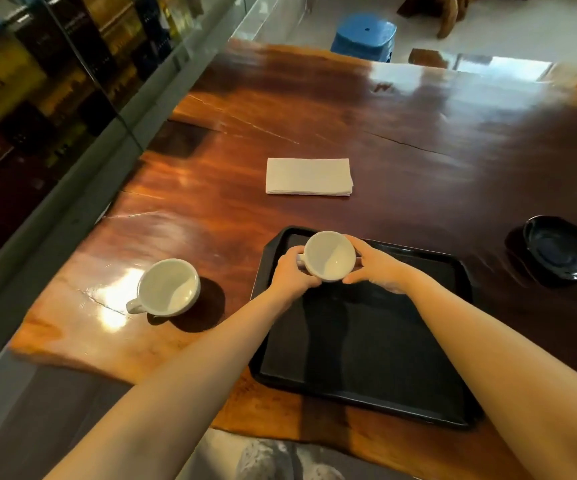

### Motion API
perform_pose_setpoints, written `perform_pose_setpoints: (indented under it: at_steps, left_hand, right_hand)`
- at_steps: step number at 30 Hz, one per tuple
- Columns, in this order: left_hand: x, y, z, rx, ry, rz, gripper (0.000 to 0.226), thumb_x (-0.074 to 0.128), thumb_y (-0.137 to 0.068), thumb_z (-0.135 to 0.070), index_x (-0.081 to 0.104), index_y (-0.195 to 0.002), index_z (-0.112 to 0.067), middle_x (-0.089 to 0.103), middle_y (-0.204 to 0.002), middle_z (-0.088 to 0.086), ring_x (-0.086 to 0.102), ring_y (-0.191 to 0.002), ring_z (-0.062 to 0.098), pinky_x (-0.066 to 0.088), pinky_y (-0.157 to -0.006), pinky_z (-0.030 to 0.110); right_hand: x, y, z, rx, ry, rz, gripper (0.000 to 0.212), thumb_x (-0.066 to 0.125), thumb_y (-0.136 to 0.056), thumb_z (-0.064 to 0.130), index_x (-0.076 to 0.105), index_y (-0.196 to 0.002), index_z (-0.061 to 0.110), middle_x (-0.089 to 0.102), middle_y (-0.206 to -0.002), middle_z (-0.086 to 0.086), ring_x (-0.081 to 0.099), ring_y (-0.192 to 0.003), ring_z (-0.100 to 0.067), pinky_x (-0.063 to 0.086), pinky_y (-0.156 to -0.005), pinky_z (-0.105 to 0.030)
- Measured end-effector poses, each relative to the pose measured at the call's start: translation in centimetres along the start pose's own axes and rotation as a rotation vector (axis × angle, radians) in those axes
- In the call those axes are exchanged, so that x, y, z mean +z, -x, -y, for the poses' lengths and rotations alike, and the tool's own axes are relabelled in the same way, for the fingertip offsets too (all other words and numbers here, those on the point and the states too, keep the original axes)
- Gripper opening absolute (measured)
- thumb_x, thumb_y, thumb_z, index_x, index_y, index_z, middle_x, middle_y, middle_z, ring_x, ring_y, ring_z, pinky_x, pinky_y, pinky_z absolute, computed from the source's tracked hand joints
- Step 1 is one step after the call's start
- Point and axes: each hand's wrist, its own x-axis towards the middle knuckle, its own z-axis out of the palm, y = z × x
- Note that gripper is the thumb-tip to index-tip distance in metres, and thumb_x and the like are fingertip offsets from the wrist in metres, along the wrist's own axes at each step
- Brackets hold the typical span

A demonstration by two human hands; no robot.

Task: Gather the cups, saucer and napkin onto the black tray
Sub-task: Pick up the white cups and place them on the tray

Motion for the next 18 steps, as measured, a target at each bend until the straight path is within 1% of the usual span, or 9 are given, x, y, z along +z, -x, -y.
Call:
perform_pose_setpoints:
  at_steps: [3,6,10,12,14,16,18]
  left_hand:
    - [0.9,-0.3,0.8,-0.016,0.002,-0.031,0.068,0.076,-0.066,-0.002,0.045,-0.126,-0.012,0.049,-0.127,0.013,0.055,-0.109,0.024,0.047,-0.086,0.033]
    - [1.4,-0.5,1.6,-0.033,0.039,-0.072,0.068,0.076,-0.067,-0.002,0.045,-0.126,-0.012,0.05,-0.127,0.012,0.055,-0.111,0.026,0.049,-0.091,0.038]
    - [1.4,-0.6,2.3,-0.019,0.101,-0.093,0.065,0.074,-0.068,0.0,0.045,-0.125,-0.011,0.051,-0.126,0.01,0.056,-0.111,0.025,0.049,-0.089,0.035]
    - [1.3,-0.7,2.5,-0.022,0.084,-0.093,0.066,0.075,-0.069,-0.003,0.045,-0.126,-0.014,0.049,-0.129,0.009,0.055,-0.11,0.023,0.049,-0.09,0.034]
    - [1.2,-0.8,2.6,-0.026,0.048,-0.086,0.066,0.076,-0.07,-0.007,0.044,-0.127,-0.016,0.047,-0.131,0.009,0.054,-0.112,0.023,0.048,-0.092,0.035]
    - [1.1,-0.9,2.6,-0.025,-0.004,-0.084,0.067,0.077,-0.071,-0.011,0.043,-0.128,-0.018,0.047,-0.132,0.01,0.052,-0.116,0.024,0.047,-0.097,0.039]
    - [0.9,-1.0,2.6,-0.039,-0.04,-0.078,0.071,0.078,-0.071,-0.014,0.04,-0.132,-0.019,0.045,-0.134,0.01,0.048,-0.121,0.026,0.044,-0.102,0.045]
  right_hand:
    - [0.1,-0.7,-0.9,0.007,-0.009,0.006,0.086,0.068,-0.074,-0.007,0.031,-0.137,0.038,0.041,-0.135,0.001,0.04,-0.124,-0.021,0.038,-0.1,-0.04]
    - [0.0,-1.4,-1.4,0.001,-0.021,0.023,0.085,0.066,-0.074,-0.009,0.032,-0.137,0.037,0.042,-0.132,0.003,0.041,-0.122,-0.02,0.039,-0.098,-0.038]
    - [0.0,-2.2,-1.3,-0.014,-0.063,0.038,0.082,0.063,-0.075,-0.013,0.035,-0.128,0.042,0.046,-0.122,0.009,0.045,-0.115,-0.016,0.041,-0.09,-0.031]
    - [0.0,-2.4,-1.3,-0.011,-0.057,0.033,0.083,0.062,-0.075,-0.014,0.033,-0.133,0.039,0.045,-0.124,0.008,0.044,-0.115,-0.016,0.041,-0.088,-0.029]
    - [0.0,-2.5,-1.3,-0.005,-0.048,0.03,0.085,0.062,-0.075,-0.013,0.031,-0.138,0.035,0.043,-0.128,0.005,0.042,-0.119,-0.017,0.041,-0.093,-0.032]
    - [0.0,-2.6,-1.3,0.013,-0.038,0.02,0.085,0.063,-0.074,-0.012,0.031,-0.14,0.031,0.043,-0.135,-0.001,0.041,-0.123,-0.021,0.039,-0.103,-0.041]
    - [0.0,-2.7,-1.2,0.039,-0.026,0.01,0.084,0.063,-0.074,-0.011,0.031,-0.14,0.029,0.042,-0.137,-0.005,0.041,-0.123,-0.024,0.036,-0.104,-0.044]
